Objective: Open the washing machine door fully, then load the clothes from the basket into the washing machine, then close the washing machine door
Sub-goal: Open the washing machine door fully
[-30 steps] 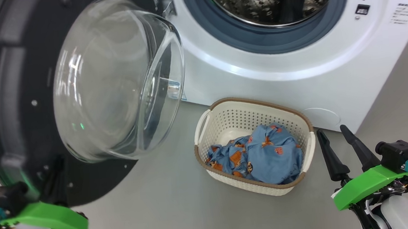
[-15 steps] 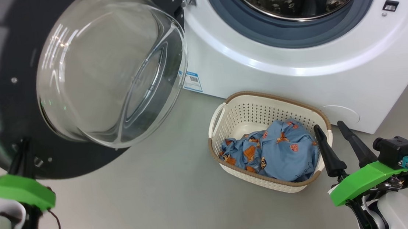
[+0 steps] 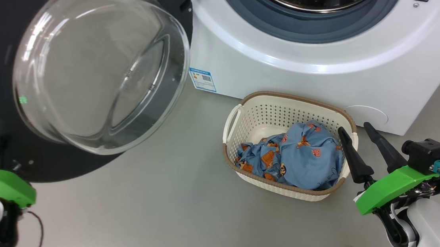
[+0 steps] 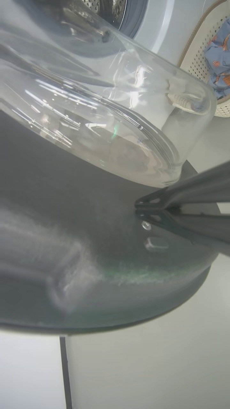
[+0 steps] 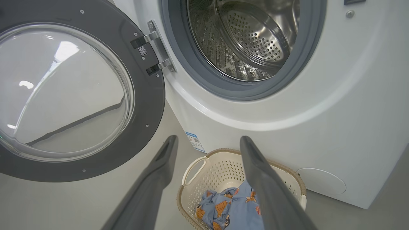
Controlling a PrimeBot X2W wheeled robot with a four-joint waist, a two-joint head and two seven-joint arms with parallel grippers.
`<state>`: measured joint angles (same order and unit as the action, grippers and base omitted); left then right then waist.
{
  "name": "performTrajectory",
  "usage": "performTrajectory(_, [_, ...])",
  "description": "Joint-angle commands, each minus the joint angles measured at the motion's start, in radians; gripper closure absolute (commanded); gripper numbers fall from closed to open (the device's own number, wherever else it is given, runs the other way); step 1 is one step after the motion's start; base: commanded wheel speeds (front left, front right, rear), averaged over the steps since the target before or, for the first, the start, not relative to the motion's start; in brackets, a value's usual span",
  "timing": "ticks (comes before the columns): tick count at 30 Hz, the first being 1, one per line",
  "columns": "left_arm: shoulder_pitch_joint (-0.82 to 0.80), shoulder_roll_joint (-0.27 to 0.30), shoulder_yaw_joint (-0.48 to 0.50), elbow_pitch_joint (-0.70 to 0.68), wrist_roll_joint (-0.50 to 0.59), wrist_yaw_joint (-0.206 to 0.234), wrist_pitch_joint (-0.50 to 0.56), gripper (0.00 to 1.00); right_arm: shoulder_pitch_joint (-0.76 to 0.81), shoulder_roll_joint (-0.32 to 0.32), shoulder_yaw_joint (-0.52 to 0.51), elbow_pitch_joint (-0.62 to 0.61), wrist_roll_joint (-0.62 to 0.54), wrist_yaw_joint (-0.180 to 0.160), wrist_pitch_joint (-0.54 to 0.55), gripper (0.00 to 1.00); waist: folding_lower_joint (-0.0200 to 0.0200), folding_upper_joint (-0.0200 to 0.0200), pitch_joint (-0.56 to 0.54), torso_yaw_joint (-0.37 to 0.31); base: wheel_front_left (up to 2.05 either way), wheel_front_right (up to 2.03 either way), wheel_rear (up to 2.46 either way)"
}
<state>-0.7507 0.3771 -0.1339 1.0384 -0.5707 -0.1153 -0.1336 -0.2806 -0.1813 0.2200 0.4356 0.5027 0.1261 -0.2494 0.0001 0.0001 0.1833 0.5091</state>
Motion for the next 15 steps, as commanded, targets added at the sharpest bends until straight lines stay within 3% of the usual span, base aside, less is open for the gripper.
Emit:
performTrajectory(1, [-0.051,0.087,0.033,0.005,0.004,0.0,-0.019,1.0,-0.025,-0.001,0.02,-0.018,0.006,0.005,-0.012,0.0,-0.0001,-0.0001,0.0,-0.005,0.0,0.0,0.0])
performTrajectory(15, [-0.108,0.089,0.002,0.119,-0.002,-0.011,-0.071,1.0,-0.019,0.0,0.013,-0.019,0.012,0.005,-0.012,0.0,-0.0001,-0.0001,-0.012,-0.015,0.0,0.0,0.0])
